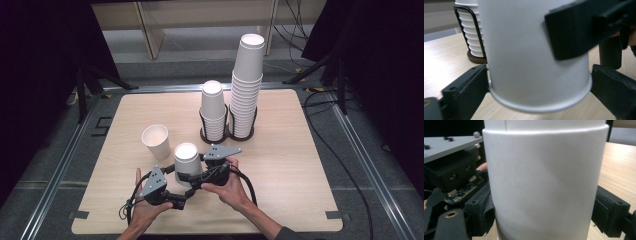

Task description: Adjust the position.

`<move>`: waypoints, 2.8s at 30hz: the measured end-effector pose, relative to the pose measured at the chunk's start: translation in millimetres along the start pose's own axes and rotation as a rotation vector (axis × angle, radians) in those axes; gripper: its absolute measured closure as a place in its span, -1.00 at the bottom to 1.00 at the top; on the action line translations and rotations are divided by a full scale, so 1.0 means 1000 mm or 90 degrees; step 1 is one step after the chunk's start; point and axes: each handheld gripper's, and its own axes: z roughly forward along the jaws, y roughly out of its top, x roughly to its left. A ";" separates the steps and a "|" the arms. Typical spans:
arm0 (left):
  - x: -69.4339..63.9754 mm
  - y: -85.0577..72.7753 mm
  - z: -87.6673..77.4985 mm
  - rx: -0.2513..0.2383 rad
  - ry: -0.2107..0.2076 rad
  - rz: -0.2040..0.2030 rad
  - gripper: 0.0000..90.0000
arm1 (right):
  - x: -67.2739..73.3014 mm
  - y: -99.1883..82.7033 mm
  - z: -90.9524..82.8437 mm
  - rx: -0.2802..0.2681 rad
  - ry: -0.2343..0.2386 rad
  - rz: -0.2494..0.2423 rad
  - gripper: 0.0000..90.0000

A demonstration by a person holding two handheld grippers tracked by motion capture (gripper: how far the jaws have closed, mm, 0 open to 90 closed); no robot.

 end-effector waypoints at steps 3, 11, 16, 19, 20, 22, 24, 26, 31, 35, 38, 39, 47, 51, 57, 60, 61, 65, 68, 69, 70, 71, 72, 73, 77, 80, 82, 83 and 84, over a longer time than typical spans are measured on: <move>0.001 0.001 0.000 -0.005 -0.002 -0.011 -0.99 | 0.002 0.000 0.001 -0.002 0.013 0.016 -0.60; 0.002 0.001 -0.001 -0.007 -0.007 -0.025 -1.00 | 0.009 -0.001 0.005 0.002 0.025 0.012 -0.60; 0.001 0.002 -0.001 -0.003 -0.007 -0.020 -0.98 | 0.011 -0.001 0.005 -0.002 0.029 0.013 -0.62; 0.001 0.002 -0.002 -0.001 -0.005 -0.007 -0.94 | 0.013 -0.001 0.004 0.008 0.022 0.014 -0.65; 0.001 0.002 -0.002 -0.002 -0.006 -0.006 -0.92 | 0.013 0.000 0.004 0.011 0.023 0.022 -0.66; 0.001 0.003 -0.002 -0.007 -0.007 0.003 -0.90 | 0.011 0.002 0.003 0.010 0.019 -0.002 -0.68; 0.001 0.004 -0.002 -0.008 -0.013 0.009 -0.88 | 0.012 0.004 0.002 0.024 0.019 0.008 -0.69; 0.001 0.005 -0.004 0.006 -0.010 0.019 -0.87 | 0.011 0.007 0.001 0.019 0.022 -0.023 -0.69; 0.000 0.003 -0.003 0.015 -0.006 0.042 -0.86 | 0.011 0.022 -0.008 0.032 0.015 -0.046 -0.66; -0.005 0.005 -0.004 0.041 -0.001 0.078 -0.85 | 0.011 0.031 -0.014 0.048 0.028 -0.045 -0.66; -0.007 0.004 -0.002 0.042 -0.005 0.085 -0.85 | 0.009 0.033 -0.015 0.052 0.029 -0.037 -0.65; -0.007 0.005 -0.003 0.050 -0.004 0.086 -0.85 | 0.008 0.034 -0.016 0.049 0.026 -0.046 -0.64; -0.006 0.004 -0.003 0.050 -0.010 0.083 -0.86 | 0.006 0.035 -0.017 0.054 0.048 -0.024 -0.49; -0.005 0.003 -0.002 0.029 -0.017 0.071 -0.92 | 0.003 0.035 -0.018 0.048 0.054 -0.004 -0.47; -0.002 0.002 -0.005 -0.004 -0.017 0.061 -0.98 | 0.000 0.036 -0.021 0.018 0.064 0.014 -0.46; -0.002 0.001 -0.005 -0.030 -0.016 0.054 -0.99 | 0.001 0.037 -0.022 0.004 0.073 0.044 -0.46; -0.002 0.001 -0.005 -0.038 -0.016 0.051 -0.99 | 0.000 0.038 -0.023 -0.007 0.067 0.037 -0.46; -0.004 0.001 -0.004 -0.052 -0.012 0.053 -0.97 | -0.001 0.039 -0.025 -0.026 0.073 0.051 -0.46; -0.004 0.002 -0.005 -0.054 -0.011 0.051 -0.97 | -0.001 0.039 -0.025 -0.035 0.076 0.053 -0.46; -0.004 0.002 -0.005 -0.062 -0.014 0.050 -0.96 | -0.001 0.039 -0.025 -0.036 0.077 0.057 -0.46; -0.003 0.003 -0.007 -0.049 -0.011 0.062 -0.95 | 0.000 0.039 -0.026 -0.032 0.079 0.069 -0.46; -0.003 0.004 -0.008 -0.043 -0.010 0.066 -0.94 | 0.000 0.039 -0.026 -0.033 0.085 0.072 -0.46; -0.004 0.004 -0.008 -0.052 -0.011 0.063 -0.93 | -0.001 0.040 -0.026 -0.035 0.080 0.063 -0.46; -0.004 0.005 -0.008 -0.057 -0.012 0.068 -0.92 | -0.002 0.039 -0.027 -0.036 0.085 0.067 -0.46; -0.005 0.007 -0.013 -0.038 -0.011 0.090 -0.87 | -0.003 0.040 -0.029 -0.021 0.107 0.081 -0.48; -0.004 0.009 -0.017 -0.012 -0.013 0.116 -0.83 | -0.005 0.039 -0.030 -0.008 0.116 0.073 -0.49; -0.004 0.009 -0.019 -0.001 -0.021 0.126 -0.82 | -0.005 0.040 -0.031 0.008 0.115 0.065 -0.50; -0.003 0.009 -0.018 -0.004 -0.029 0.123 -0.81 | -0.006 0.040 -0.032 0.014 0.115 0.057 -0.50; -0.003 0.009 -0.019 -0.001 -0.032 0.123 -0.80 | -0.006 0.040 -0.033 0.024 0.115 0.051 -0.51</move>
